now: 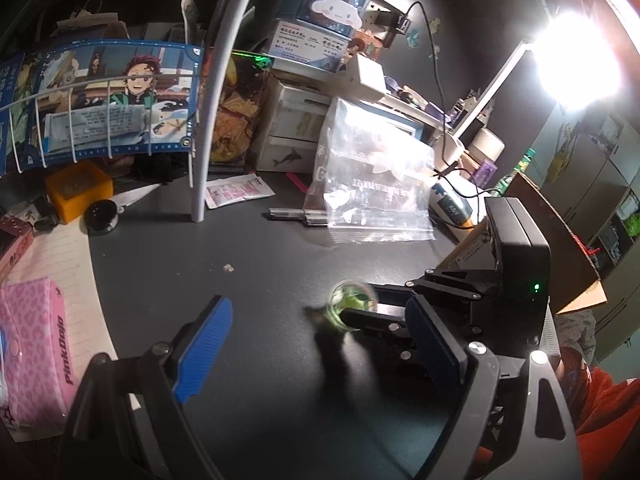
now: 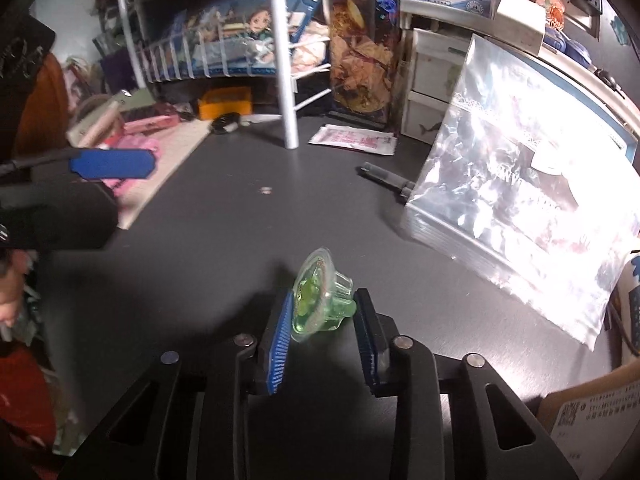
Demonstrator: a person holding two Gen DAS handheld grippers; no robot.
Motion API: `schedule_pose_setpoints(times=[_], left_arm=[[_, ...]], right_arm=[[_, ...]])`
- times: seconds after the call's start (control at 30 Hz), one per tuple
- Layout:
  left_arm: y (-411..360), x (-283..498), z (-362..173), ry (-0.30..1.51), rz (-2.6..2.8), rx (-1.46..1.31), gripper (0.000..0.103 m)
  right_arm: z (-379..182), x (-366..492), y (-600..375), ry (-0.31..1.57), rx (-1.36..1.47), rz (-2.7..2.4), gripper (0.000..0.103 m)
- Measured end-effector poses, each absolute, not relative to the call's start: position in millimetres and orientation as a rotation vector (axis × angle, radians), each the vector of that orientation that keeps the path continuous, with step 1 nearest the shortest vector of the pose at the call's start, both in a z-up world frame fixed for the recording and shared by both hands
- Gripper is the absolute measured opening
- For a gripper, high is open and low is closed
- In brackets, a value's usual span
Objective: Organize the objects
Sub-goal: 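Grasp the green jelly cup with the right gripper and lift it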
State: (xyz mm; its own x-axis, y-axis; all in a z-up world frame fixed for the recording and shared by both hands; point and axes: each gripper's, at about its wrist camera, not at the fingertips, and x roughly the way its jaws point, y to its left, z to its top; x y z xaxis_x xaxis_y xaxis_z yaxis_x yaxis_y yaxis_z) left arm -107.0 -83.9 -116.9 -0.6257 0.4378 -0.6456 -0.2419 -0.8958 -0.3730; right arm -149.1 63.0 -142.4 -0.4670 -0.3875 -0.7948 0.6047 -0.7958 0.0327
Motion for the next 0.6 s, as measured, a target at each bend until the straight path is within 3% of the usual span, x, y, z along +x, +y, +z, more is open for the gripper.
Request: schedule_pose_setpoints(times=[0.27,0.33,0.6], left_arm=[[-77.6,-87.1,-113.2,-0.355,2.512,-1.086,0.086],[-78.2,-86.0,-114.3,-0.363,2.513,-1.094,0.086],[-79.0,-88.8,-112.5,-0.364,2.511,-1.089,0.086]], right_arm=[[-146.0,-129.4,64.6,0.32,1.144,-2.224,0.024],[-146.4,-127.8,65.8,0.321,1.147,-2.219,0.029],[-151.5,-121.1,59.4,0.417,1.126,-2.214,0.031]])
